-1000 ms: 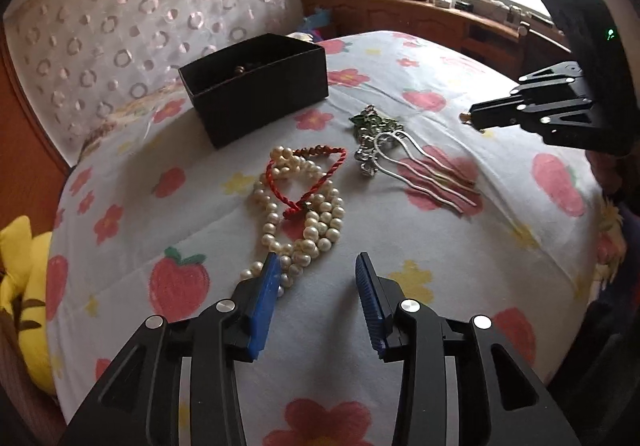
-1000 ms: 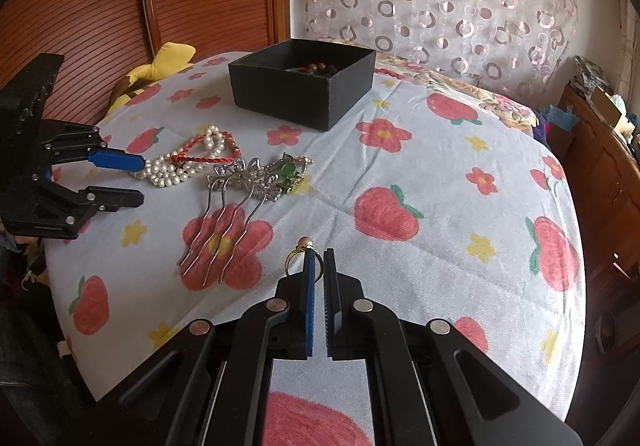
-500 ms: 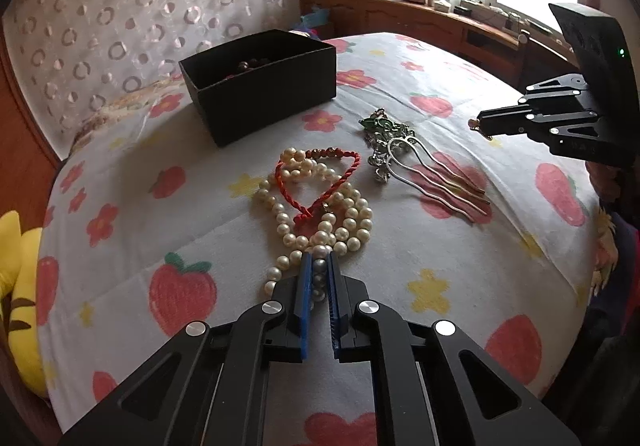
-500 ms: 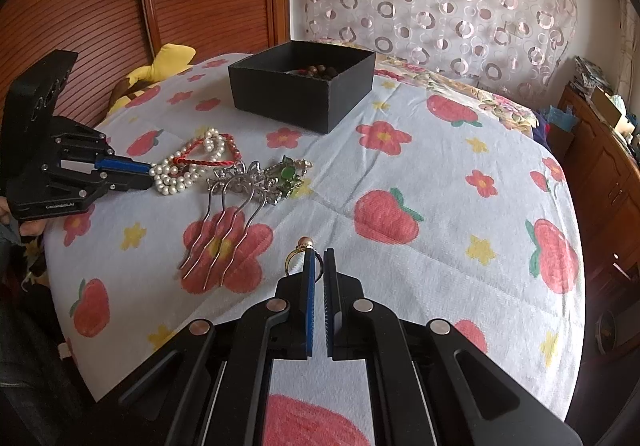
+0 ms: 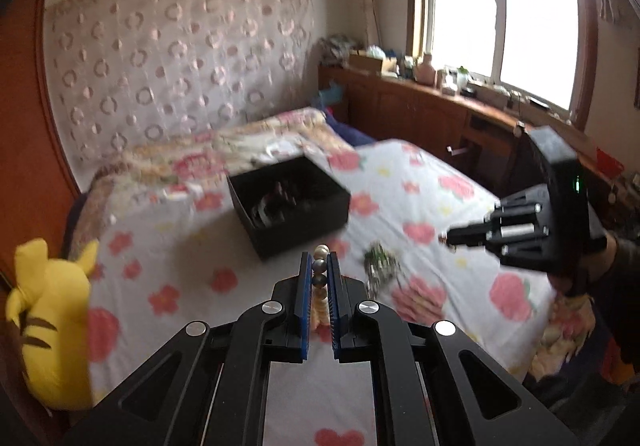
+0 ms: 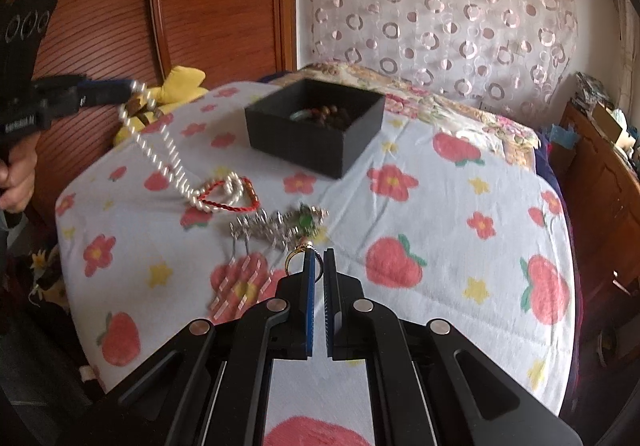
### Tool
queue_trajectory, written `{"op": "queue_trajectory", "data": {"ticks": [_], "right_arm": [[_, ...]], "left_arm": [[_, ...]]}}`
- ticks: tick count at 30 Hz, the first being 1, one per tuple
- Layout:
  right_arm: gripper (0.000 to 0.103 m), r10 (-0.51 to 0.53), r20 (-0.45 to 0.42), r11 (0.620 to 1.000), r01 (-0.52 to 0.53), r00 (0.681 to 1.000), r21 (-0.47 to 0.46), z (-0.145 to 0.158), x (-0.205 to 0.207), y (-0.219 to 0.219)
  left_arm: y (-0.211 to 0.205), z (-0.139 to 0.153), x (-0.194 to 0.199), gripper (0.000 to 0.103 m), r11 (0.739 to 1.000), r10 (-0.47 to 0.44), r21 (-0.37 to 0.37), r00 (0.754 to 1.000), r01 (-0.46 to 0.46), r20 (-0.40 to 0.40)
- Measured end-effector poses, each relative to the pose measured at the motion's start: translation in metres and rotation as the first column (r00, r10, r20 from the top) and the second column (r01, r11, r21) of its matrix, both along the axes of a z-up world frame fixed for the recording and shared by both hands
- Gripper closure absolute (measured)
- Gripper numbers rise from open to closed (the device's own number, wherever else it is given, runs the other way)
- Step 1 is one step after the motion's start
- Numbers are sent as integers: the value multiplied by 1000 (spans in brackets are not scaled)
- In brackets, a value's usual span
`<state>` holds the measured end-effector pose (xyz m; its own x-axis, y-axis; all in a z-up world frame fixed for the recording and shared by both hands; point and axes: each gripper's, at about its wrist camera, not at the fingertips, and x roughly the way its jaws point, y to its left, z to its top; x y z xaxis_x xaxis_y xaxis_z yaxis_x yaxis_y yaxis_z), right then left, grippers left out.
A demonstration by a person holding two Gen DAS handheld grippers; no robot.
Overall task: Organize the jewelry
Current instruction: 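Lift the pearl necklace into the black box with left gripper while right gripper carries gold ring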
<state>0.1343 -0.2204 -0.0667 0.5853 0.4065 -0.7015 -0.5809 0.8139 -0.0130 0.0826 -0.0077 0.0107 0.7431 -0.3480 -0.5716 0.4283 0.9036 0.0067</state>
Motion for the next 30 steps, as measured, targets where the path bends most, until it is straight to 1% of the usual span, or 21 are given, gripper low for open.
{"op": "queue_trajectory", "data": {"ticks": [3, 9, 18, 25, 30], "right_arm": [[98, 5, 19, 1000, -6, 1000, 10, 10, 1, 5], [98, 18, 58, 1000, -19, 998, 22, 30, 3, 14], [98, 22, 106, 999, -27, 994, 43, 56, 16, 26], [98, 11, 138, 999, -18, 990, 52, 73, 38, 36], [98, 2, 151, 998, -10, 989, 55, 80, 58, 44]], "left_arm": [[2, 21, 1, 97, 1000, 7, -19, 999, -6, 38], [0, 62, 4, 97, 999, 22, -32, 993, -18, 119], [-9, 104, 25, 97, 999, 43, -27, 980, -38, 193], [-16, 122, 59, 97, 997, 75, -17, 975, -73, 211], [-17, 119, 90, 97, 996, 91, -23, 978, -88, 189]]}}
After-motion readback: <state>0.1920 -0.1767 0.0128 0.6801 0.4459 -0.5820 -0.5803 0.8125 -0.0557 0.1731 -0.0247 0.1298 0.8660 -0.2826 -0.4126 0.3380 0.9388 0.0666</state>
